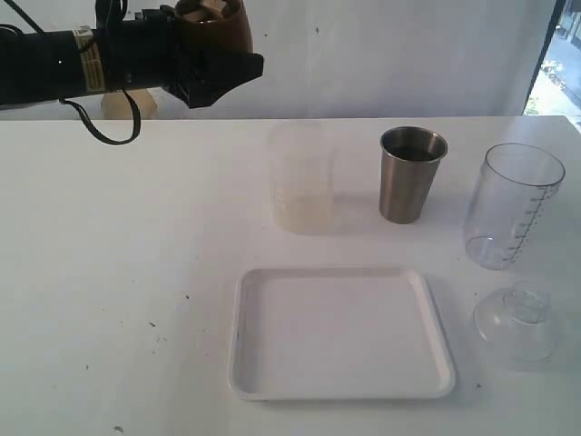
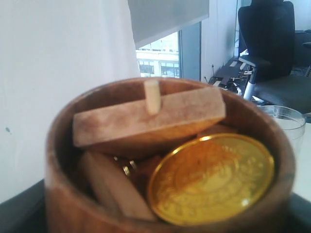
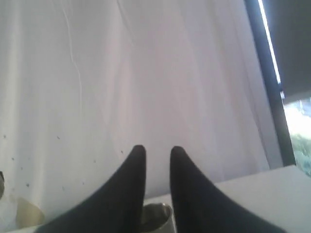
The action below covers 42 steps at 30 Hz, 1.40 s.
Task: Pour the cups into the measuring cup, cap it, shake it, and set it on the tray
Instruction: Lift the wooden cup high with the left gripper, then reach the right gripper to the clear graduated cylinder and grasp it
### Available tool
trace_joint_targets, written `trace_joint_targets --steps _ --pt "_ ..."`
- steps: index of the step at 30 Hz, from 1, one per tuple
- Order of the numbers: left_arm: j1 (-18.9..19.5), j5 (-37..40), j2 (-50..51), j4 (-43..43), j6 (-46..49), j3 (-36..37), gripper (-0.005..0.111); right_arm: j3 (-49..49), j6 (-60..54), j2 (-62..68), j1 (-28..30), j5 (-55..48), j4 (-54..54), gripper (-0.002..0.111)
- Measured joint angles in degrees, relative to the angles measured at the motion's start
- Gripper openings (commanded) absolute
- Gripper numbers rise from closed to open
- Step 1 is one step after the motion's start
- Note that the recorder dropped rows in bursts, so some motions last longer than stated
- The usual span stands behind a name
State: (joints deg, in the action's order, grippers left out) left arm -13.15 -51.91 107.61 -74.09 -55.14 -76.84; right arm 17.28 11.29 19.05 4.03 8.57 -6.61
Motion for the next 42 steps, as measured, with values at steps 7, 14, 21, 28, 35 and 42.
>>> trace_joint_targets --steps 7,14,21,28,35,42 --pt "0.0 -0.1 0.0 0.1 0.0 0.0 0.000 22.6 -0.4 30.5 0.0 -13.3 -0.3 0.052" --pt "0.0 -0.1 0.0 1.3 0.0 0.0 0.000 51.5 -0.1 56.0 0.0 -41.3 10.3 0.052" --pt "0.0 -0.1 0.0 2.6 1.1 0.0 0.000 70.1 0.1 72.7 0.0 -67.4 17.7 0.052" --pt "0.0 -0.1 0.0 2.7 1.1 0.0 0.000 73.7 -1.4 81.9 0.0 -77.1 18.3 0.052" --pt "0.0 -0.1 0.0 2.7 1.2 0.0 0.000 74.1 -1.4 82.9 0.0 -73.7 18.1 0.051" --pt "0.0 -0.1 0.0 2.8 1.2 0.1 0.000 74.1 -1.4 86.5 0.9 -75.8 17.5 0.048"
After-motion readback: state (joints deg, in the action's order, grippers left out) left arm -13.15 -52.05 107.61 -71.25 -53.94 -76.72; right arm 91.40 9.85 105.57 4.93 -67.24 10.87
